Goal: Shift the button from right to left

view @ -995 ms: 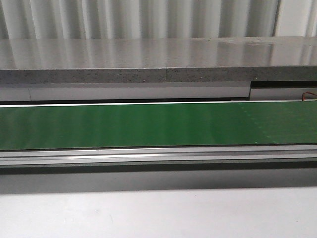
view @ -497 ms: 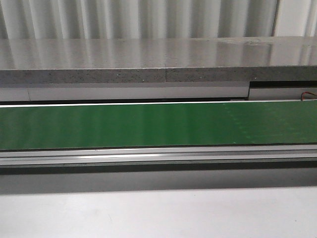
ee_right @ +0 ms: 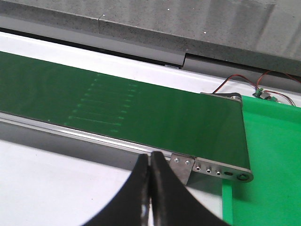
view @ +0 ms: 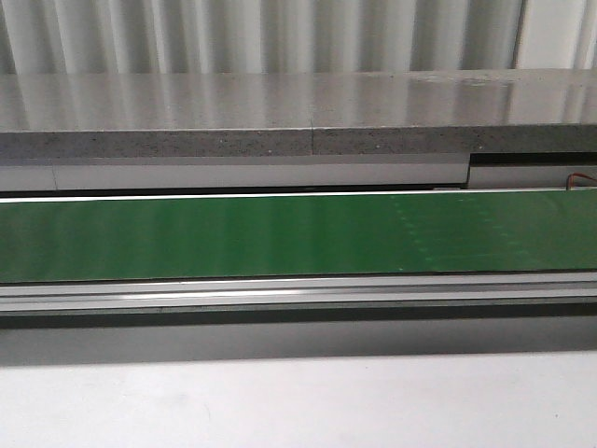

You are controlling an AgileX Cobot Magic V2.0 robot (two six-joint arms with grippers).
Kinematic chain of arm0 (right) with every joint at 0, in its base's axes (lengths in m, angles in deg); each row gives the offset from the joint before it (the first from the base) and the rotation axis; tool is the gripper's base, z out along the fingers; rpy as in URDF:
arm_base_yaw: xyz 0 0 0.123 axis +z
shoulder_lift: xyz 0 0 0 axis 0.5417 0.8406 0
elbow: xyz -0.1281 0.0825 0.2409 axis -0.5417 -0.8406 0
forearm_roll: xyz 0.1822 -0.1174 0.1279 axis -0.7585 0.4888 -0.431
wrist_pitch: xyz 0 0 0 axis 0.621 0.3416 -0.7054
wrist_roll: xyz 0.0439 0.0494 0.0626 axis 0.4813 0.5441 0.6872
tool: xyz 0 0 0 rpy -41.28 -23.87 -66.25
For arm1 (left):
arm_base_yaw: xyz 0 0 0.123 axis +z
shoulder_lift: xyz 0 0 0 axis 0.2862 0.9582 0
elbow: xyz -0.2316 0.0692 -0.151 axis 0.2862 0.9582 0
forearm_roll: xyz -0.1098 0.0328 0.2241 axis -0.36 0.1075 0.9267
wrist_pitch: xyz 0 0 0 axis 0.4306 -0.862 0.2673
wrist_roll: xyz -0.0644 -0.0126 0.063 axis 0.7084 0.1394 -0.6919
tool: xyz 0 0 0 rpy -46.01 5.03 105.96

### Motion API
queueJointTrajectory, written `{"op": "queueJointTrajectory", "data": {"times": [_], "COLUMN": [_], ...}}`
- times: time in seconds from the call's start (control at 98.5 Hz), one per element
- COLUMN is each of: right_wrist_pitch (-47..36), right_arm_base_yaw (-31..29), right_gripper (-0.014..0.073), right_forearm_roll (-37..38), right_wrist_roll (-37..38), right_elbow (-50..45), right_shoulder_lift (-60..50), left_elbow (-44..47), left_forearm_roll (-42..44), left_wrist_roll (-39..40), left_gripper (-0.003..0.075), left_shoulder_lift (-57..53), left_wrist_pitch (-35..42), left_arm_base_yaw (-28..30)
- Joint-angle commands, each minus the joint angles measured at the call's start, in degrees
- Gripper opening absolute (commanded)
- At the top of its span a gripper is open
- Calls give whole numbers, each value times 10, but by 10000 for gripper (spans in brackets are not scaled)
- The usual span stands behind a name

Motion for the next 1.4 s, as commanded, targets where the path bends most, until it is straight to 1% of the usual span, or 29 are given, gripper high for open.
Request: {"op": "queueJointTrajectory", "data": {"times": [0.0,0.152,0.345,0.416,0.426,0.518,0.579,0.65,0.67,0.69,0.832,1.391], "right_wrist_pitch": [-44,-44,-44,-44,-44,-44,-44,-44,-44,-42,-42,-42], "right_arm_base_yaw": [1,1,1,1,1,1,1,1,1,1,1,1], "right_gripper": [-66,-66,-66,-66,-66,-66,-66,-66,-66,-66,-66,-66], "right_forearm_roll": [-1,-1,-1,-1,-1,-1,-1,-1,-1,-1,-1,-1], "right_wrist_roll": [-3,-3,-3,-3,-3,-3,-3,-3,-3,-3,-3,-3], "right_elbow": [13,13,13,13,13,13,13,13,13,13,13,13], "right_shoulder_lift": [6,6,6,6,6,6,6,6,7,7,8,8], "left_elbow": [-1,20,65,88,275,304,333,364,360,358,361,360], "left_forearm_roll": [-14,-14,-13,-14,45,84,105,106,106,108,108,106], "left_wrist_roll": [5,5,5,5,85,124,125,125,125,125,127,127], "left_gripper": [-20,-20,-20,-20,-21,-20,-20,-20,-21,-20,-20,-20], "left_shoulder_lift": [-41,-113,-180,-203,-282,-300,-316,-333,-331,-331,-332,-331], "left_wrist_pitch": [43,7,15,30,282,307,336,370,338,322,283,276], "left_arm_base_yaw": [-5,-5,-5,-5,-5,-5,-5,-5,-5,-5,-5,-5]}}
